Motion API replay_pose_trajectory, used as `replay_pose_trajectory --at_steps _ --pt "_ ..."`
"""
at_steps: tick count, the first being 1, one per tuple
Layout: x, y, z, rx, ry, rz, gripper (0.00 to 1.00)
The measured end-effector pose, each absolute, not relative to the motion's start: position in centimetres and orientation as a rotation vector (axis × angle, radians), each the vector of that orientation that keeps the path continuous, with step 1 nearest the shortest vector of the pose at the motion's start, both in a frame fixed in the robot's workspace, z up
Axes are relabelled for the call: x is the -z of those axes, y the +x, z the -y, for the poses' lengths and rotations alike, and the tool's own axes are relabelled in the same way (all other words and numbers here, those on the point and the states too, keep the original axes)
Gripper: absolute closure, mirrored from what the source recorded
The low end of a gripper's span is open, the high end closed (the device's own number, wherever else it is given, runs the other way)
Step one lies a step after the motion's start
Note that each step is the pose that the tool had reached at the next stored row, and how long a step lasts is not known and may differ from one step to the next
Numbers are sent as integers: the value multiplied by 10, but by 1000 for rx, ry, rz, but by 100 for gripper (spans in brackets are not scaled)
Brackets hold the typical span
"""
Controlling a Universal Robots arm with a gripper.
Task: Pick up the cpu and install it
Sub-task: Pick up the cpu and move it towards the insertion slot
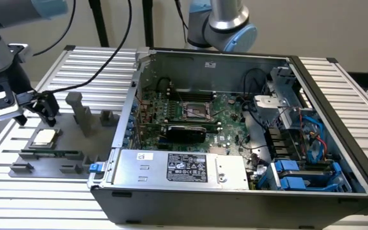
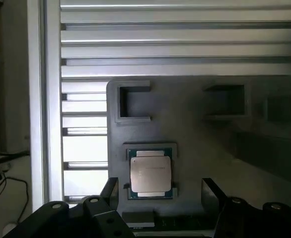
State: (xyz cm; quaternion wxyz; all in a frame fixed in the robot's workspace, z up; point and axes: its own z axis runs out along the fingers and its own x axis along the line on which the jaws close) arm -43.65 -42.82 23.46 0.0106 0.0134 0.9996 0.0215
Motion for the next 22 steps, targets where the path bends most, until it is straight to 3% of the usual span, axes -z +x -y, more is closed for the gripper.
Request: replay_pose_trajectory --at_steps 22 --pt "-195 -441 432 -67 100 -3117 23"
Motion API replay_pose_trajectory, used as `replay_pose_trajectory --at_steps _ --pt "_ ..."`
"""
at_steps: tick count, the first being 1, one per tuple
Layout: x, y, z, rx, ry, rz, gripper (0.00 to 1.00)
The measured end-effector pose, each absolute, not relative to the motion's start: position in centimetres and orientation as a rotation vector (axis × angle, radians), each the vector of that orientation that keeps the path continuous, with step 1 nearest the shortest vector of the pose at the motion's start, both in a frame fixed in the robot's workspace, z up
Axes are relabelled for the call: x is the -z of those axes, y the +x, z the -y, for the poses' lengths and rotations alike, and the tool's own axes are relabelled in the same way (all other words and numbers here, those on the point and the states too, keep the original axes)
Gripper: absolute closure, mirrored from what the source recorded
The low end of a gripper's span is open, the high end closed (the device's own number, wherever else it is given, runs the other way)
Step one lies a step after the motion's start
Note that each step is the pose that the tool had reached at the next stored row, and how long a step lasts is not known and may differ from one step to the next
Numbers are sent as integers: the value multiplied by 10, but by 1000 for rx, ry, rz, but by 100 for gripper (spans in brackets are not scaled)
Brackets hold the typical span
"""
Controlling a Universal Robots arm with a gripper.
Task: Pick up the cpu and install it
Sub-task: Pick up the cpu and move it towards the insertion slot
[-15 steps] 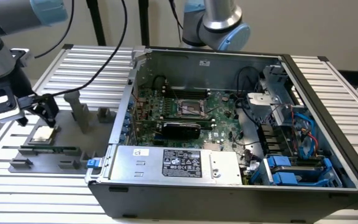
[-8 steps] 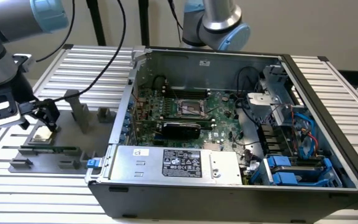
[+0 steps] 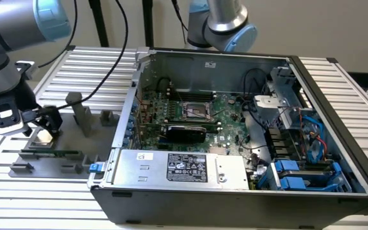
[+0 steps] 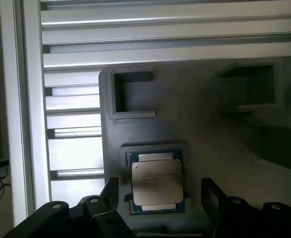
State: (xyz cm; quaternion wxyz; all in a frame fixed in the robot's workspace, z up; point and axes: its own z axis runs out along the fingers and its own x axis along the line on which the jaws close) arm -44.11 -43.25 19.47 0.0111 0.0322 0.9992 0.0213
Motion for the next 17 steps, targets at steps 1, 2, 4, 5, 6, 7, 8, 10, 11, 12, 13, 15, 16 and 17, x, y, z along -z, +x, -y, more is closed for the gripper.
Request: replay_pose_trajectory --at_steps 1,2,4,5,6,7,8,10,11,12,13,15,16,17 --pt "-193 -441 432 -67 100 -3117 23" --pt "-191 -441 432 -66 100 -3117 23" --pt "-188 -441 432 -67 101 -3117 23" --pt "-187 -441 432 -67 100 -3117 23" --pt "-187 -441 432 -66 100 -3118 23" --pt "-187 -441 432 -66 101 -3119 23" --pt "-187 -441 432 -66 101 -3119 23" --pt "-186 -441 432 -66 101 -3120 23" --pt "-186 -441 432 -66 100 -3119 23" --pt "-185 -441 432 -66 100 -3120 23" --pt "-184 -441 431 -66 100 -3120 23" --pt "-182 -441 431 -66 101 -3120 23" --pt "-181 -441 431 -66 101 -3120 23" --pt "-180 -441 431 -66 101 -3120 23"
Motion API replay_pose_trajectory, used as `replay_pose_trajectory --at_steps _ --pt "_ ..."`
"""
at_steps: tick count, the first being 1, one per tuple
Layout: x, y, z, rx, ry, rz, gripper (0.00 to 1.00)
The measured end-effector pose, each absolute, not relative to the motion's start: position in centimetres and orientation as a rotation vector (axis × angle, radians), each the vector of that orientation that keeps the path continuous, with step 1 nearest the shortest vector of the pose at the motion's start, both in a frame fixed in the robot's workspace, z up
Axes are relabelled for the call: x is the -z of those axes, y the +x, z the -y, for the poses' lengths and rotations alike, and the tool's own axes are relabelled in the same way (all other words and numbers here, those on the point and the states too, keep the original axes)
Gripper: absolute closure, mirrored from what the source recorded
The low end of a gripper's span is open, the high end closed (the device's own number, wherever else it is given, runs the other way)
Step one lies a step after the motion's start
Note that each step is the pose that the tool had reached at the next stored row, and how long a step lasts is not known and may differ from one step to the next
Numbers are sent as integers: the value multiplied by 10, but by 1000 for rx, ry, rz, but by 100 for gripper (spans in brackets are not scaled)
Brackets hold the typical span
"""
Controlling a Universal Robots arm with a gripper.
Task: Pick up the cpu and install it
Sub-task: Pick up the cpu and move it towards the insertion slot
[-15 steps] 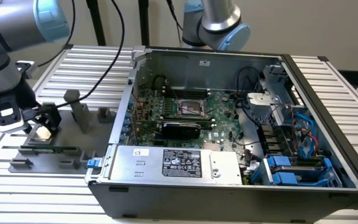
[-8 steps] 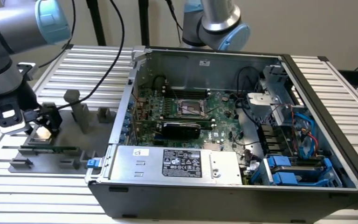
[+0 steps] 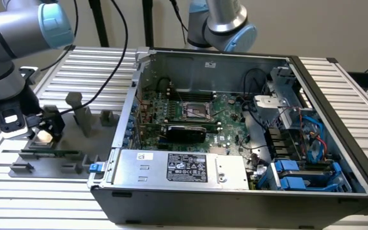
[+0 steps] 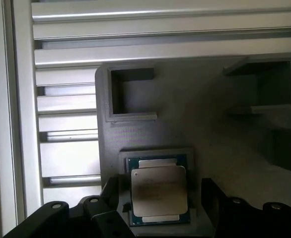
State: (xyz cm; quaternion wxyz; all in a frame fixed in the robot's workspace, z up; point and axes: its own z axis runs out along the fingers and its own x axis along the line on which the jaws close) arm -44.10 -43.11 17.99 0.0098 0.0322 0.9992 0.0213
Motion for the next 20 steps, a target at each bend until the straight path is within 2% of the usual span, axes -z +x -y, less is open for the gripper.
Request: replay_pose_trajectory --at_steps 8,9,10,20 --pt "-179 -441 431 -66 101 -3121 23" --pt "-179 -441 431 -66 101 -3122 25" --pt "-180 -441 431 -66 101 -3122 32" --pt "-182 -441 431 -66 101 -3126 30"
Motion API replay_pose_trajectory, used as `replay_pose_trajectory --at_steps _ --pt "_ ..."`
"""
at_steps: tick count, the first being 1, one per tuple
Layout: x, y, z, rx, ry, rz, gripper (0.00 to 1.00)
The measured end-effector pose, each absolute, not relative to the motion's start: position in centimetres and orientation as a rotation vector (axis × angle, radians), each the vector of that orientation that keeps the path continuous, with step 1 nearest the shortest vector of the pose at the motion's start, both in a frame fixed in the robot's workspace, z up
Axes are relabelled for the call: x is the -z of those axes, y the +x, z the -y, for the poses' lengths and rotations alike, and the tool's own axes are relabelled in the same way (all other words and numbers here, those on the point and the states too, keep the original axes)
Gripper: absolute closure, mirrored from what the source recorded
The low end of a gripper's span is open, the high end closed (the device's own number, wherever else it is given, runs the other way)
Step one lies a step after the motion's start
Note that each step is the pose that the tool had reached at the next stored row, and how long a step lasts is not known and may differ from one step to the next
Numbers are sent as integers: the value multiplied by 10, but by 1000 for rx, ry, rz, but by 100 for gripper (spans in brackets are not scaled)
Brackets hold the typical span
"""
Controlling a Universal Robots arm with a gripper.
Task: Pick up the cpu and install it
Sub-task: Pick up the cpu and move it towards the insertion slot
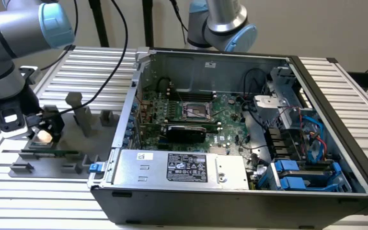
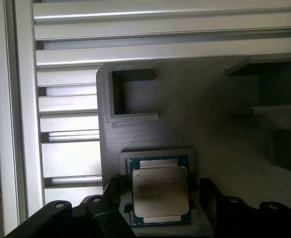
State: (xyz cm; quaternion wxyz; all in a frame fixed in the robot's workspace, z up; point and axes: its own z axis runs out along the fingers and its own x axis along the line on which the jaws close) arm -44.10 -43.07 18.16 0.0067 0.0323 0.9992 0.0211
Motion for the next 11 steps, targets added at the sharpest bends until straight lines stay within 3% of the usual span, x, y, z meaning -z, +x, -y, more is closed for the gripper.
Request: replay_pose_trajectory --at_steps 1,5,7,8,11 --pt "-182 -441 431 -66 101 -3126 24" --pt "-182 -441 431 -66 101 -3126 24" --pt "-182 -441 431 -66 101 -3126 27" --pt "-182 -441 431 -66 101 -3126 33" --pt "-182 -441 431 -66 101 -3126 33"
